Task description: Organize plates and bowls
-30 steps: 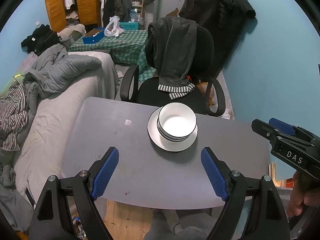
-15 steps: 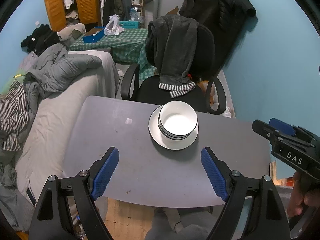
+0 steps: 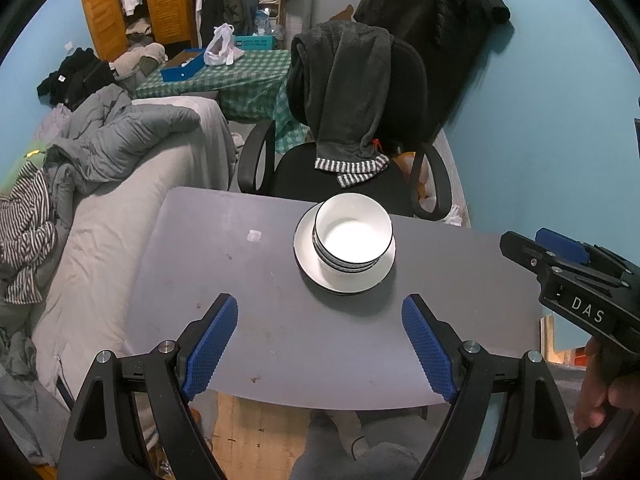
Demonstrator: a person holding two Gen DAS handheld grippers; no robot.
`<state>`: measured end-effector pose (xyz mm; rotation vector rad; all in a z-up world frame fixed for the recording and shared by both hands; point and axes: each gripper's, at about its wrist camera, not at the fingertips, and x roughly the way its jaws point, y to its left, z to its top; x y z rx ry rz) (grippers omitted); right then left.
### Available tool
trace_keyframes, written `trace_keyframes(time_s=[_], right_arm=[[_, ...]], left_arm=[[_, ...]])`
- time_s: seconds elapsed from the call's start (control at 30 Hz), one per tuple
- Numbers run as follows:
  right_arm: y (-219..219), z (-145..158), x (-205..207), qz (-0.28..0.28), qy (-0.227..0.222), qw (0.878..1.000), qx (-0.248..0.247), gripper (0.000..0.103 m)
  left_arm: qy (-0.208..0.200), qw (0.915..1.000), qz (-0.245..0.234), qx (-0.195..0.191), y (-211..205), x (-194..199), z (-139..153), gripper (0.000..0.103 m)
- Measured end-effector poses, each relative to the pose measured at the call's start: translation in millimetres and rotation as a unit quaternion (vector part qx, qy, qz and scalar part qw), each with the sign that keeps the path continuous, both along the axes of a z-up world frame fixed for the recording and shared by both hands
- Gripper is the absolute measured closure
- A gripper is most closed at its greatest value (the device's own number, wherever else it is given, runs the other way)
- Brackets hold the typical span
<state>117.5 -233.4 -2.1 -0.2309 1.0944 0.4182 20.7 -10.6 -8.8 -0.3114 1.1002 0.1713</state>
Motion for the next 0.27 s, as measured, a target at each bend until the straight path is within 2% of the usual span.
trace_keyframes(time_s=[0.27], right_arm=[[0.0,0.6,1.2,0.000,0.001,1.000,0.000,0.045]], left_arm=[[-0.003,1.0000,0.002,-0.006,-2.1,-0.1,1.9,0.017]])
